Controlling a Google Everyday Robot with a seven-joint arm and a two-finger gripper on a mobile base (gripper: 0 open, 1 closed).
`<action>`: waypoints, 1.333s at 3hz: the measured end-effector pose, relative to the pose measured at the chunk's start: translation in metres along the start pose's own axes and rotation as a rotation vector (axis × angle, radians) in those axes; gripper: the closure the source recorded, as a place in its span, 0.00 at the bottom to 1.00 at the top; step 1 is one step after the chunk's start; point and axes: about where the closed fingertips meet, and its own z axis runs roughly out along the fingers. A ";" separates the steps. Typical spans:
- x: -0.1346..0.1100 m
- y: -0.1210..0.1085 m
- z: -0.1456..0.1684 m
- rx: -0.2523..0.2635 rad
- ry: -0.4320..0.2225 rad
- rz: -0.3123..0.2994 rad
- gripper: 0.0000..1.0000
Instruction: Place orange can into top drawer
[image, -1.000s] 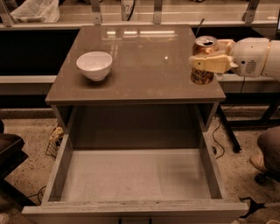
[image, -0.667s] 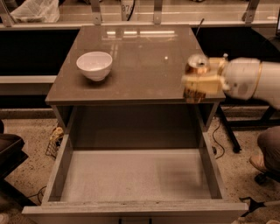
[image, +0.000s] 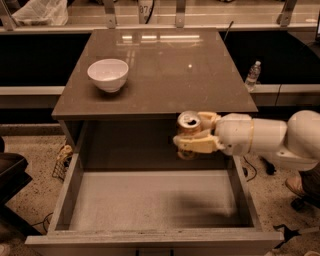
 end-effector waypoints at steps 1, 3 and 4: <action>0.036 0.026 0.047 -0.049 0.032 0.017 1.00; 0.053 0.030 0.076 -0.093 0.008 0.037 1.00; 0.077 0.040 0.123 -0.161 -0.048 0.044 1.00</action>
Offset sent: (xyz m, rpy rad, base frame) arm -0.0087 0.0374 -0.0322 -0.0190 0.0219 0.0397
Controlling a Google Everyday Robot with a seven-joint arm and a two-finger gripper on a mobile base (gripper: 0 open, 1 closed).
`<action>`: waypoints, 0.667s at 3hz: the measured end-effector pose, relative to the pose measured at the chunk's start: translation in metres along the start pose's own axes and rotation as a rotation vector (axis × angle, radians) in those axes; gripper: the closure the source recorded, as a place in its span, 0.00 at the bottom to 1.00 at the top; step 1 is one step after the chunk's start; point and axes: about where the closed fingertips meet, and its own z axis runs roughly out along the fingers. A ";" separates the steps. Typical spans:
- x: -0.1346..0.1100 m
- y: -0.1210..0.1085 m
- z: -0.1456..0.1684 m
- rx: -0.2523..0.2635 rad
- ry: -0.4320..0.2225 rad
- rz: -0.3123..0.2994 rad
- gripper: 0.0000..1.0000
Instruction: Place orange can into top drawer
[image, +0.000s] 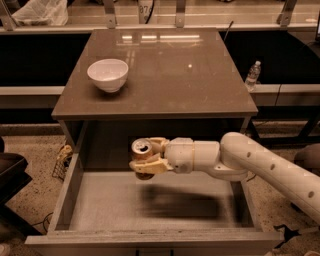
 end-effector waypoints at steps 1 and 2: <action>0.015 0.002 0.030 -0.056 -0.024 -0.017 1.00; 0.023 0.006 0.051 -0.099 -0.034 -0.033 1.00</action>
Offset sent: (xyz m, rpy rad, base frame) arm 0.0016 0.0720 -0.0399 0.0383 -0.0477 0.1496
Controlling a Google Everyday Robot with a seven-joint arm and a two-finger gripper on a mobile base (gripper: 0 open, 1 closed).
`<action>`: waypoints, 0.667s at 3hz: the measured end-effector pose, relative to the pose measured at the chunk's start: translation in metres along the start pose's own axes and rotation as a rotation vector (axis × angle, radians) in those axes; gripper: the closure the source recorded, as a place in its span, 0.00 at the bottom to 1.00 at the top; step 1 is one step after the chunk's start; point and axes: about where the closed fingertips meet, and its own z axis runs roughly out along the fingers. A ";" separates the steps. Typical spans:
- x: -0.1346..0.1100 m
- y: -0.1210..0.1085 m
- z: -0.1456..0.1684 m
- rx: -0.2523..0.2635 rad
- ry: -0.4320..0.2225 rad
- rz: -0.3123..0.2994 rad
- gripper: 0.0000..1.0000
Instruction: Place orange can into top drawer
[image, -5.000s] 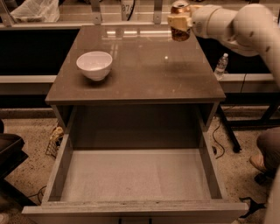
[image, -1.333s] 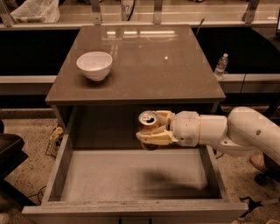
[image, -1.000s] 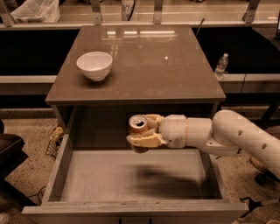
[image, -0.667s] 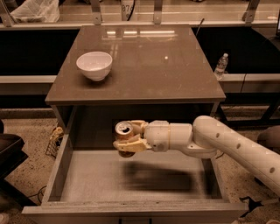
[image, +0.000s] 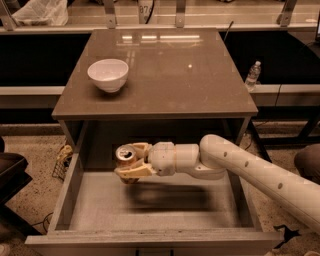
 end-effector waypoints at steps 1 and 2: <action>0.010 0.007 0.018 -0.027 -0.027 -0.018 1.00; 0.016 0.016 0.033 -0.049 -0.038 -0.047 1.00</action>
Offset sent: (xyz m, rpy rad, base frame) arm -0.0230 0.0487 -0.0284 0.0440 -0.0849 0.0730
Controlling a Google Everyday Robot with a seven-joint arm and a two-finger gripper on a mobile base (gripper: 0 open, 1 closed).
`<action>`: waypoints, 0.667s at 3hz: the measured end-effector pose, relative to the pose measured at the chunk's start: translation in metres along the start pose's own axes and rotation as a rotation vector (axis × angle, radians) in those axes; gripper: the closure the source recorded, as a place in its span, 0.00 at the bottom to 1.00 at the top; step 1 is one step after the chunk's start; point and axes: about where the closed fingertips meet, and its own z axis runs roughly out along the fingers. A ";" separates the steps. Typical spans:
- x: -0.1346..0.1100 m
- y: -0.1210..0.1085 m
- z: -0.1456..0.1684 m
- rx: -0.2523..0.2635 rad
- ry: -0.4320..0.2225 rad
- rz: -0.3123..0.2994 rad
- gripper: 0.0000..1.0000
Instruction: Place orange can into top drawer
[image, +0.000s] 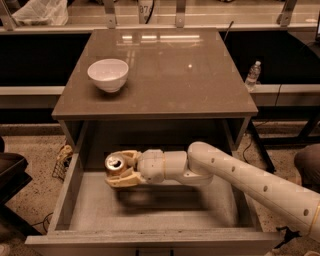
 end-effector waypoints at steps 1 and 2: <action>-0.001 0.001 0.002 -0.003 -0.001 -0.001 0.82; -0.001 0.002 0.003 -0.007 -0.002 -0.001 0.59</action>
Offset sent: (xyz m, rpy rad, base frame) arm -0.0008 0.0014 0.0005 0.0008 -0.0010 0.0032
